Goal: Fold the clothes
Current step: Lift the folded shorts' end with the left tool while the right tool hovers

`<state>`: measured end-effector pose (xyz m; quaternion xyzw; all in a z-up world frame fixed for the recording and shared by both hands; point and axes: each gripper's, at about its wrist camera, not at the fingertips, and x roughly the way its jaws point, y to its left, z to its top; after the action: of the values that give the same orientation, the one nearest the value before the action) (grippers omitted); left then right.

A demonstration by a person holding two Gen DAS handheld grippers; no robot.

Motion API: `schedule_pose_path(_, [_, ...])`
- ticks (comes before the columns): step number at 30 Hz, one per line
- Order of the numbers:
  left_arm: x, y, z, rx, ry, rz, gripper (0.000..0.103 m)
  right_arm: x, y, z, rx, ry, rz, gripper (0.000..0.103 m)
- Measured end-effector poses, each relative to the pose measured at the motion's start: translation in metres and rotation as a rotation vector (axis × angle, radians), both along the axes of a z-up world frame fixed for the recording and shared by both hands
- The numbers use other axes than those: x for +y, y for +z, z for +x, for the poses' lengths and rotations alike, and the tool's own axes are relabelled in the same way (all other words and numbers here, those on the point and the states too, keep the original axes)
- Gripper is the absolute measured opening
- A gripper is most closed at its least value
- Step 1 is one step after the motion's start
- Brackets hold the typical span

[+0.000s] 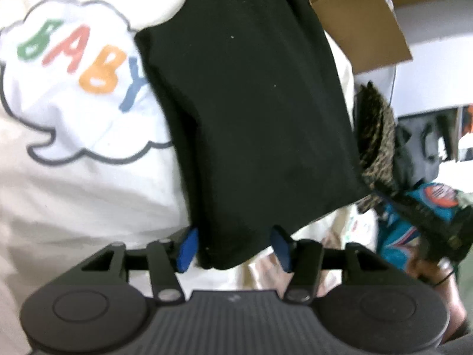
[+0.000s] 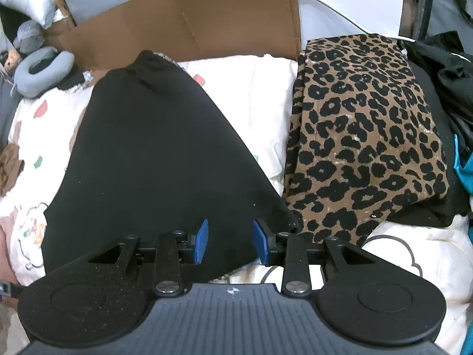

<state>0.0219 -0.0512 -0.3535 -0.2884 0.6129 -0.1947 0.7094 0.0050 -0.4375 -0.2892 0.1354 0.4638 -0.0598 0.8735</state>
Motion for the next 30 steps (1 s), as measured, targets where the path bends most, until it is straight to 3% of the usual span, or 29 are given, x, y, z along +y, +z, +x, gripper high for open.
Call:
schedule_pose_path(4, [0.010,-0.011,-0.001,0.025,0.045,-0.082,0.061,-0.002,-0.001,0.001,0.012,-0.014,0.011,0.040])
schedule_pose_path(11, [0.019,-0.024,-0.002,0.004,0.095,-0.153,0.061,-0.001,-0.007,0.003,0.040,-0.019,0.021,0.040])
schedule_pose_path(15, [0.029,-0.028,-0.005,0.000,0.116,-0.171,0.051,0.002,-0.010,0.004,0.048,-0.005,0.009,0.040])
schedule_pose_path(20, [0.044,-0.033,-0.008,0.017,0.189,-0.199,0.050,0.004,-0.015,0.004,0.054,-0.016,0.022,0.040])
schedule_pose_path(21, [0.043,-0.034,-0.007,0.020,0.190,-0.209,0.052,0.006,-0.015,0.004,0.058,-0.010,0.021,0.040])
schedule_pose_path(25, [0.036,-0.036,0.000,0.015,0.192,-0.275,0.077,0.009,-0.017,0.005,0.067,0.001,0.023,0.040])
schedule_pose_path(30, [0.032,-0.037,0.007,0.025,0.196,-0.318,0.080,0.008,-0.016,0.007,0.069,0.003,0.025,0.040])
